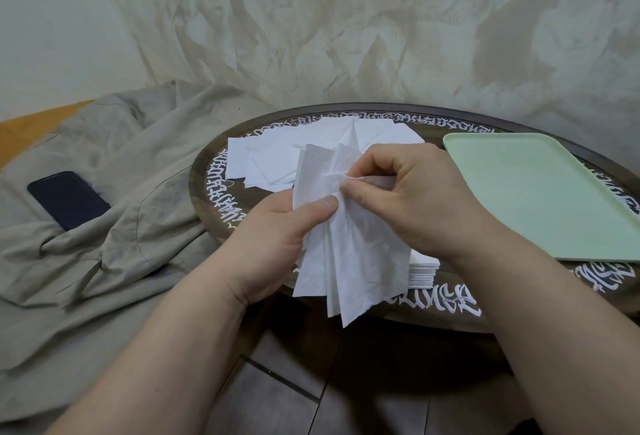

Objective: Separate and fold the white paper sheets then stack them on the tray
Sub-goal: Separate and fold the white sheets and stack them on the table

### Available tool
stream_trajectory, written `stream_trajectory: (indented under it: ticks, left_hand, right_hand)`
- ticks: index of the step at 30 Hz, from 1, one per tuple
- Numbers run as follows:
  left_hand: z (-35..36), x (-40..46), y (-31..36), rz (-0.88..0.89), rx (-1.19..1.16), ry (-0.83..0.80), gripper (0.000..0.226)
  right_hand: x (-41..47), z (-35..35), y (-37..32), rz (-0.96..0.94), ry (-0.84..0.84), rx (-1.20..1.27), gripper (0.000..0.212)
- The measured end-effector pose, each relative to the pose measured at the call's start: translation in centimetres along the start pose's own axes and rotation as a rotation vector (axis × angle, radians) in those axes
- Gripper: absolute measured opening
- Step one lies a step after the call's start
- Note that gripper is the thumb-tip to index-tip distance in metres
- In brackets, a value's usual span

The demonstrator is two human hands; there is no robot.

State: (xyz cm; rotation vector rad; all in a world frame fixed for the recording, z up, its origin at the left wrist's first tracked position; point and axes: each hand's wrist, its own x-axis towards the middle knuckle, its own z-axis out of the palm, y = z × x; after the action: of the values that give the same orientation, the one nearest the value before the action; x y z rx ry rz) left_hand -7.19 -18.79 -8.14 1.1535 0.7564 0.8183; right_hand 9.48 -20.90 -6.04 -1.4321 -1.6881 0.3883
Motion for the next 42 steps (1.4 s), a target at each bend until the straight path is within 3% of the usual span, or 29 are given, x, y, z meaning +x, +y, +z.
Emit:
stream_trajectory:
  ticks: [6,17,26,28,30,38,42]
  left_hand:
    - [0.0,0.4,-0.5,0.032,0.013,0.013,0.029]
    - [-0.2,0.5,-0.7,0.033,-0.012,0.016,0.011]
    - [-0.7,0.6,-0.8,0.028,-0.012,0.076,0.025]
    - [-0.7,0.6,-0.8,0.029,-0.004,0.079,0.017]
    - [-0.6,0.5,-0.7,0.030,-0.017,0.090,0.013]
    - [-0.5,0.4,0.2,-0.065,-0.349,-0.037,0.046]
    - [-0.8,0.5,0.3,-0.069,-0.312,-0.011,0.037]
  right_hand:
    - [0.1,0.2,-0.1,0.013,0.012,-0.022,0.009]
    - [0.0,0.3,-0.2,-0.012,0.009,-0.002,0.013]
    - [0.1,0.7,0.1,-0.204,0.109,-0.352,0.018]
    - [0.0,0.6,-0.2,-0.207,0.106,-0.366,0.016]
    - [-0.1,0.5,-0.7,-0.143,0.066,-0.337,0.019]
    - [-0.4,-0.3,-0.7,0.080,-0.010,0.083,0.014]
    - [-0.7,-0.6,-0.9,0.083,-0.082,0.159,0.010]
